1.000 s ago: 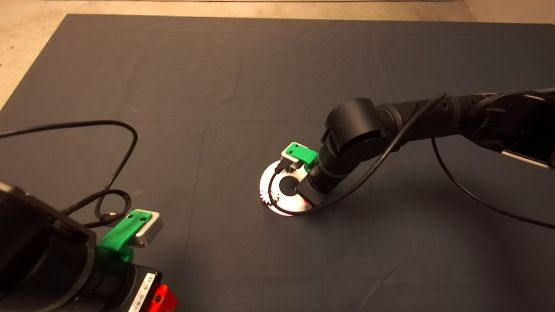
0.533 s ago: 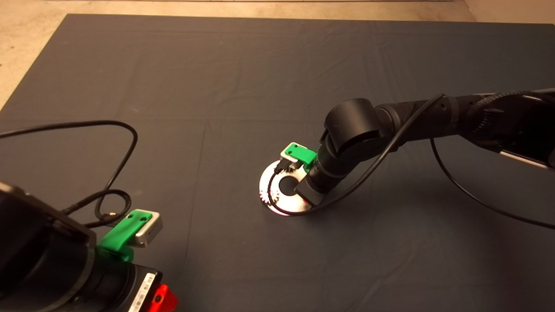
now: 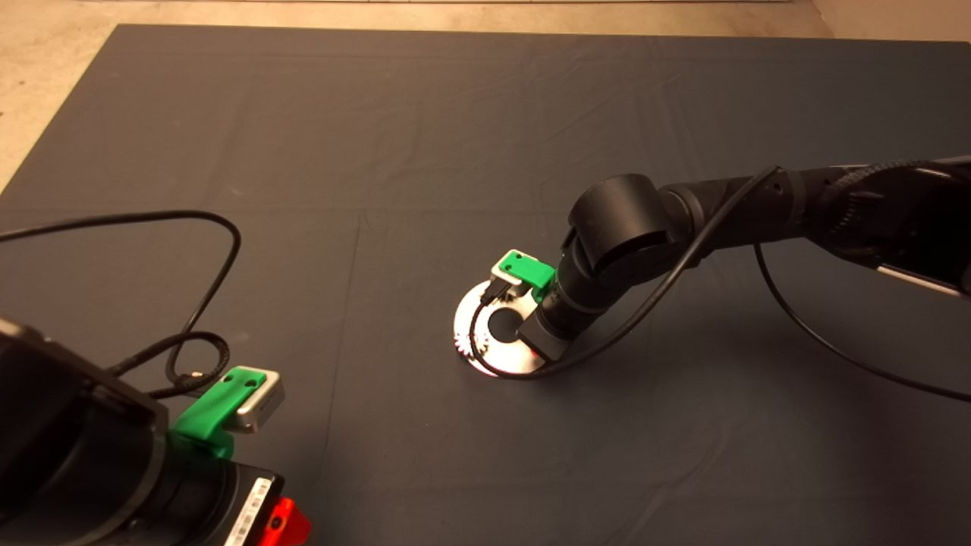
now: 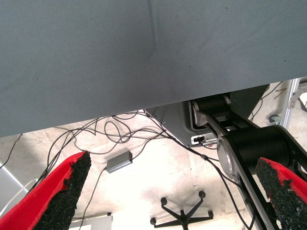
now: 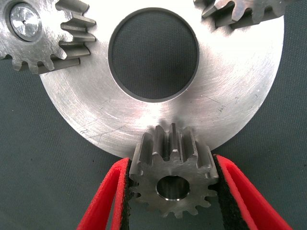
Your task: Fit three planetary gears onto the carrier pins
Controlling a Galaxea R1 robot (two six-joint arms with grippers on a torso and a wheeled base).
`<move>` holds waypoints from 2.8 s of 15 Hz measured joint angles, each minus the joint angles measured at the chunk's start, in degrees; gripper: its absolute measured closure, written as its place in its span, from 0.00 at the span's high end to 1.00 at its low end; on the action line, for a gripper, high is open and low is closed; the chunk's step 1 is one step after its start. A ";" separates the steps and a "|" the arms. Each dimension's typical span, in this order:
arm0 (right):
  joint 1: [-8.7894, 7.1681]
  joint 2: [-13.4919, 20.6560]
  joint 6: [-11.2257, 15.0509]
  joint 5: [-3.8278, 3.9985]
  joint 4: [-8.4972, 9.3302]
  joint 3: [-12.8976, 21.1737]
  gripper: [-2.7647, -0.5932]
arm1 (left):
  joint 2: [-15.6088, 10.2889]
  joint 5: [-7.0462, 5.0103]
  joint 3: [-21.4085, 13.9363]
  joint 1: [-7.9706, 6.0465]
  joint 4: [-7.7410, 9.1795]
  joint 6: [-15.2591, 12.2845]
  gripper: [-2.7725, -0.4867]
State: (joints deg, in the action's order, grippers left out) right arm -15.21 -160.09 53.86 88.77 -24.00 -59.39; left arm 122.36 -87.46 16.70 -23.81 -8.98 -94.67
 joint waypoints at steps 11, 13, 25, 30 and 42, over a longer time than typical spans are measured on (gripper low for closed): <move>-0.06 1.55 0.09 -0.93 -0.63 2.82 0.29 | 0.02 0.00 0.00 0.00 0.00 0.00 0.87; -0.05 1.65 0.13 -0.90 -0.61 3.22 0.32 | 0.02 0.02 0.00 0.00 0.00 0.00 0.87; -4.63 11.41 6.39 -1.40 1.11 10.61 0.57 | 0.04 0.00 0.00 0.00 0.00 0.68 0.87; -5.36 28.35 22.71 -0.49 6.03 26.21 0.66 | 1.67 0.02 0.09 -0.02 0.00 0.85 0.87; -6.41 25.50 45.37 -1.33 19.33 39.33 0.80 | 9.65 0.10 0.11 0.00 -0.05 -11.24 0.93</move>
State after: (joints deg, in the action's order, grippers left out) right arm -21.63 -134.59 99.22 87.44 -4.67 -20.07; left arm 132.02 -87.35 16.81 -23.81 -9.03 -105.91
